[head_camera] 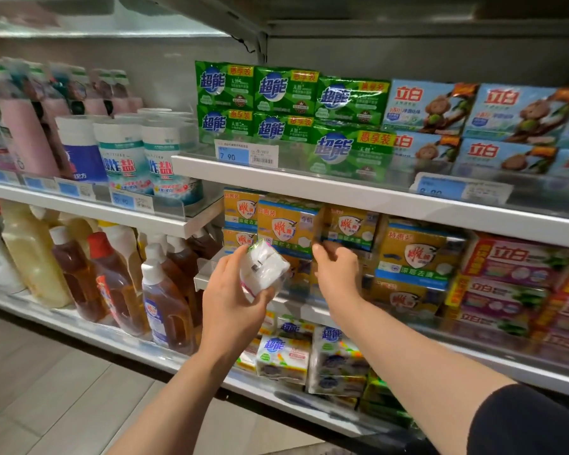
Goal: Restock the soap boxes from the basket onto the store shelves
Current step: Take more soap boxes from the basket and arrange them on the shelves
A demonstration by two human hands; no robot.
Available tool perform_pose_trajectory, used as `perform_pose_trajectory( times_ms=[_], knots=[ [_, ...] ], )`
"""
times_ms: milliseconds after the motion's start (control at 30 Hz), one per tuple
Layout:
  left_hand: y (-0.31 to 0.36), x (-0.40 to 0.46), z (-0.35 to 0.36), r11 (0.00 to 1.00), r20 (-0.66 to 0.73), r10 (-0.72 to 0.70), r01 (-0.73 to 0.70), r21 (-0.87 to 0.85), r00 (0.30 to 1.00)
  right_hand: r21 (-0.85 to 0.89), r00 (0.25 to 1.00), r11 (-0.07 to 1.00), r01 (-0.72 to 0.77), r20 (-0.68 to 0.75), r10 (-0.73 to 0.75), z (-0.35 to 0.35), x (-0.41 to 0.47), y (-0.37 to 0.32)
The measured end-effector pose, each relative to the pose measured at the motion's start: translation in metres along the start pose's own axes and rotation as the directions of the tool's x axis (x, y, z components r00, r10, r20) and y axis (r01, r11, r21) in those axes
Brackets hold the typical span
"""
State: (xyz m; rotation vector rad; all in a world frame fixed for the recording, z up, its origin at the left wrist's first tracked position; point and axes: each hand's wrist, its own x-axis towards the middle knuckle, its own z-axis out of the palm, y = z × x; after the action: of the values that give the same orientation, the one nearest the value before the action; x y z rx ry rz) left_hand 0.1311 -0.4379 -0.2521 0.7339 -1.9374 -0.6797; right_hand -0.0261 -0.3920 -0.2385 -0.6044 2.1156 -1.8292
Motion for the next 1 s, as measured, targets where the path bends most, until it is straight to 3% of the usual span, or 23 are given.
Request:
perform_pose_trajectory(
  times_ms=[167,333,500,667,833,900,1000],
  knots=[
    [0.024,-0.006,0.009,0.934,0.156,-0.065,0.115,-0.338,0.986,-0.037,0.983,0.995,0.087,0.168,-0.080,-0.050,-0.018,0.014],
    [0.051,-0.016,0.029,0.825,0.309,-0.047,0.211,-0.524,0.950,0.113,0.923,0.985,-0.133,0.375,0.082,-0.117,-0.028,0.013],
    [0.084,-0.022,0.056,0.698,0.448,0.024,0.306,-0.647,0.894,0.252,0.852,0.942,-0.224,0.520,0.063,-0.193,-0.043,0.012],
    [0.127,-0.034,0.090,0.615,0.499,0.147,0.316,-0.722,0.854,0.251,0.847,0.894,-0.371,0.487,0.215,-0.257,-0.050,0.007],
    [0.163,-0.049,0.128,0.595,0.610,0.357,0.331,-0.732,0.707,0.495,0.903,0.789,-0.365,0.393,0.171,-0.325,-0.058,0.013],
    [0.175,-0.055,0.142,0.645,0.617,0.432,0.253,-0.721,0.657,0.523,0.931,0.784,-0.334,0.314,0.187,-0.352,-0.061,0.015],
    [0.188,-0.063,0.167,0.745,0.571,0.500,0.013,-0.667,0.651,0.479,0.940,0.818,-0.319,0.273,0.206,-0.382,-0.066,0.020]
  ],
)
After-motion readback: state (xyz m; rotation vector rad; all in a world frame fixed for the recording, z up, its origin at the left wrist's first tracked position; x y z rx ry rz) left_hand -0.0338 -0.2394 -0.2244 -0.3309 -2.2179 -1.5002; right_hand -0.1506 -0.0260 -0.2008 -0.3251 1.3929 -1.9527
